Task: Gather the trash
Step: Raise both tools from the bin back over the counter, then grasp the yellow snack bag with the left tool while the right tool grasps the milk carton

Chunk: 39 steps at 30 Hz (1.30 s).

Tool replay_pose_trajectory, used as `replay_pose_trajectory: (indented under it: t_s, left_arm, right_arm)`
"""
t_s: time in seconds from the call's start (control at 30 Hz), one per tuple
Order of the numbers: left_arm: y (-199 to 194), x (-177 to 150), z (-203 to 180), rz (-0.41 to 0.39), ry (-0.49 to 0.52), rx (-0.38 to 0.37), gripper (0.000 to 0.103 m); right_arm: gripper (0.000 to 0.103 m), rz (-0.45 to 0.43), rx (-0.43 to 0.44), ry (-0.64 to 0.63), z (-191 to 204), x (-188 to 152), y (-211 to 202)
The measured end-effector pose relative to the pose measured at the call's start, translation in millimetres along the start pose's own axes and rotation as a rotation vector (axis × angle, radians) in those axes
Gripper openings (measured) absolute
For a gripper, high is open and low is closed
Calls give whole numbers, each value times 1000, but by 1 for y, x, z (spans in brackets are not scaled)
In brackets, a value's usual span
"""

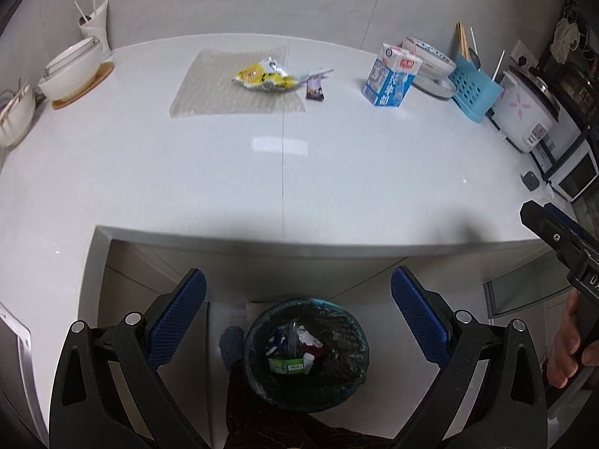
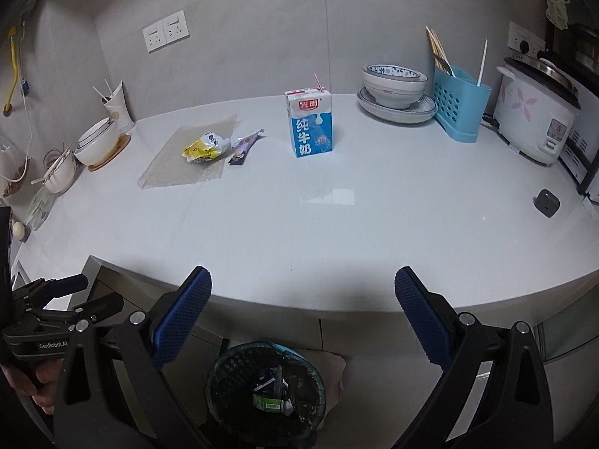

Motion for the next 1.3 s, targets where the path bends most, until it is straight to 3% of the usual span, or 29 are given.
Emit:
replay_pose_trajectory:
  t_s: [0.6,1.0,1.3]
  left_arm:
    - [10,113,15,-42,32,4,97]
    - [60,178,60,10,46,26,97]
    - [116,210,69,67,143,15,97]
  right_arm:
    - [94,-79,-64,-12,5,100,31]
    - [94,-24,-98,5,20,144,107]
    - [94,28,-139,38,28,163,165]
Point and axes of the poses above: each gripper's, at about its wrist camera, not at the fingertips, and y roughly the way its jaws point, z to its left, x to its top, the point moved 3 cm from there along y, roughly the way its jaws point, and after that the axes turned 12 degrees about -x, right-handed, at the moved point
